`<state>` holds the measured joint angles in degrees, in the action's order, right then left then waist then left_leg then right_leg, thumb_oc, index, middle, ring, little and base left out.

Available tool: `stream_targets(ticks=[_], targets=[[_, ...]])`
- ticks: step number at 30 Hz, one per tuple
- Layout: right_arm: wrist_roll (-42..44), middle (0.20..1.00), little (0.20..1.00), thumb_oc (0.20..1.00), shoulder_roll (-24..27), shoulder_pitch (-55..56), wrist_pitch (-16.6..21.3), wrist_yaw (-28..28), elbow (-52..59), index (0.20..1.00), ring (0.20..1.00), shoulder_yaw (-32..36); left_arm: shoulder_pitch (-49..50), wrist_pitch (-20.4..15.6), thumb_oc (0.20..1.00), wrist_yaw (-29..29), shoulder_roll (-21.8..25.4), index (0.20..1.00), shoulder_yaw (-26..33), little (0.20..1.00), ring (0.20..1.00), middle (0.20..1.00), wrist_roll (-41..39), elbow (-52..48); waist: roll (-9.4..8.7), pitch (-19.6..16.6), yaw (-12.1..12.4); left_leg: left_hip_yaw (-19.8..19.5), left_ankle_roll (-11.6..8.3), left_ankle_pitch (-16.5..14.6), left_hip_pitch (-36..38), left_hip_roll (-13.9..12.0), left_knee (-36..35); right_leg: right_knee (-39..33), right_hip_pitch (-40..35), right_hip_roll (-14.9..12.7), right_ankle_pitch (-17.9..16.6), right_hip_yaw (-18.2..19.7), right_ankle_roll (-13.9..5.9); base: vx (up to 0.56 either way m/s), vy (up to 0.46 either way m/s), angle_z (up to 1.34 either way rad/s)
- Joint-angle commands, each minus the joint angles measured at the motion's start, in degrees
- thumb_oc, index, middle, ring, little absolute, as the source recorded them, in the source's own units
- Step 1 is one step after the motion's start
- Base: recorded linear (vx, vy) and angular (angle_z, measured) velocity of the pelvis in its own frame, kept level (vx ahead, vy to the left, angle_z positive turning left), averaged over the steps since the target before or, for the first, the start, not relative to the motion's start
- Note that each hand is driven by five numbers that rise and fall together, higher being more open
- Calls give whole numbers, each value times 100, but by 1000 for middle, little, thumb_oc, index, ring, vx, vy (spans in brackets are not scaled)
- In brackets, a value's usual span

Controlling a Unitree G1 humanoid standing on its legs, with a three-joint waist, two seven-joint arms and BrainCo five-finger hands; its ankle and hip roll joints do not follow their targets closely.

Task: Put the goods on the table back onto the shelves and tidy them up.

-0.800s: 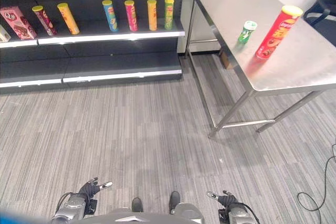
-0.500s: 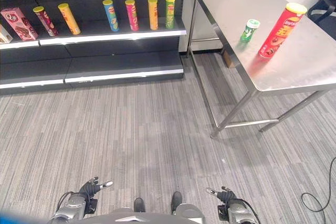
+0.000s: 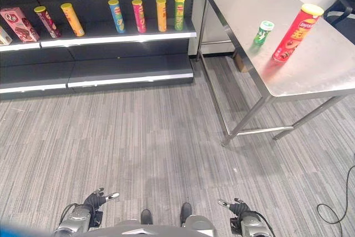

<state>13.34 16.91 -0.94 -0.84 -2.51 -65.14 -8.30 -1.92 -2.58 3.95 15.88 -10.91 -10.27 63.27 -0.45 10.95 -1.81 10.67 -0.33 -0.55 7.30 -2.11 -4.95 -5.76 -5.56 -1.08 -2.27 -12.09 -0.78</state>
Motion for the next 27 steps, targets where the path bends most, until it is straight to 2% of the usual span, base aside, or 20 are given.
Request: stream_targets(ticks=[1, 9, 13, 15, 16, 17, 18, 19, 20, 22, 24, 25, 27], targets=[[-254, 1000, 1000, 1000, 151, -241, 79, -44, -231, 1000, 1000, -193, -203, -132, 1000, -61, 31, 1000, -53, 1000, 1000, 1000, 52, 245, -102, -83, -172, 210, -384, -475, -164, -262, 370, 335, -258, -540, 1013, -73, -644, 0, 0, 0], [-272, 1000, 1000, 1000, 117, -276, 87, -26, -196, 1000, 1000, -245, -141, -111, 1000, -113, -69, 1000, 67, 1000, 1000, 1000, -173, 400, -114, -88, -138, 135, -323, -506, -171, -212, 344, 346, -164, -558, 962, 25, -668, -2, 4, -1], [-337, 1000, 1000, 1000, 104, -304, 68, -22, -197, 1000, 1000, -291, -125, -126, 1000, -84, -57, 1000, 98, 1000, 1000, 1000, -253, 336, -126, -50, -66, 17, -225, -578, -321, -91, 435, 428, -13, -621, 915, 97, -723, -11, 75, -12], [-304, 1000, 1000, 1000, 145, -366, 87, -38, -35, 1000, 1000, -240, -152, -135, 1000, -105, -27, 1000, 147, 1000, 1000, 1000, -475, 250, -103, 60, -38, -39, -76, -675, -469, 23, 582, 1048, 372, -777, 980, 158, -824, -36, 172, -9], [-304, 1000, 1000, 1000, 145, -366, 86, -38, -34, 1000, 1000, -240, -153, -135, 1000, -106, -27, 1000, 146, 1000, 1000, 1000, -475, 251, -105, 54, -34, -35, -74, -677, -479, 25, 588, 1066, 390, -781, 989, 164, -825, -41, 198, -11], [-374, 1000, 1000, 1000, 186, -341, 94, -9, 185, 1000, 1000, -246, -118, -136, 1000, -202, -1, 1000, 179, 1000, 1000, 1000, -607, 141, -69, 131, -20, -40, 56, -796, -455, 110, 637, 1792, 767, -923, 967, 217, -919, -10, 183, -19], [-386, 1000, 1000, 1000, 222, -339, 105, 4, 271, 1000, 1000, -231, -133, -144, 1000, -213, 23, 1000, 178, 1000, 1000, 1000, -601, 86, -71, 238, -35, -23, 133, -858, -372, 177, 646, 2265, 954, -1035, 800, 261, -1019, 34, 307, -25], [-355, 1000, 1000, 1000, 272, -291, 125, 3, 370, 1000, 1000, -159, -149, -125, 1000, -206, 81, 1000, 151, 1000, 1000, 1000, -499, 83, -39, 378, -110, 7, 247, -935, -153, 263, 592, 3241, 1408, -1166, 327, 335, -1096, 76, 229, -28], [-313, 1000, 1000, 1000, 275, -265, 130, -12, 431, 1000, 1000, -122, -151, -131, 1000, -196, 97, 1000, 150, 1000, 1000, 1000, -471, 102, 10, 404, -148, 0, 257, -947, -58, 231, 530, 3522, 1663, -1177, 209, 332, -1076, 173, 189, -40], [-233, 1000, 1000, 1000, 310, -281, 143, -25, 518, 1000, 1000, -78, -174, -143, 1000, -216, 109, 1000, 92, 1000, 1000, 1000, -391, 105, 36, 444, -251, -7, 224, -1010, 165, 250, 390, 3218, 2102, -1177, 155, 196, -975, 289, 20, -24], [-185, 1000, 1000, 1000, 369, -352, 150, -51, 517, 1000, 1000, -69, -316, -151, 1000, -272, 164, 1000, -8, 1000, 1000, 1000, -238, 166, -2, 567, -486, -197, 95, -1155, 454, 303, 304, 1601, 2178, -962, 116, 92, -1021, 363, -85, 6], [-185, 1000, 1000, 1000, 367, -354, 149, -51, 517, 1000, 1000, -70, -318, -151, 1000, -272, 165, 1000, -7, 1000, 1000, 1000, -238, 167, -4, 566, -491, -201, 94, -1148, 448, 303, 306, 1571, 2167, -961, 95, 86, -1020, 253, -64, 12], [-188, 1000, 1000, 1000, 364, -336, 129, -48, 506, 1000, 1000, -44, -400, -149, 1000, -342, 194, 1000, -46, 1000, 1000, 1000, -104, 241, -49, 586, -641, -273, -1, -1249, 644, 330, 252, 694, 2303, -812, -71, 90, -1144, 277, -58, 25]])
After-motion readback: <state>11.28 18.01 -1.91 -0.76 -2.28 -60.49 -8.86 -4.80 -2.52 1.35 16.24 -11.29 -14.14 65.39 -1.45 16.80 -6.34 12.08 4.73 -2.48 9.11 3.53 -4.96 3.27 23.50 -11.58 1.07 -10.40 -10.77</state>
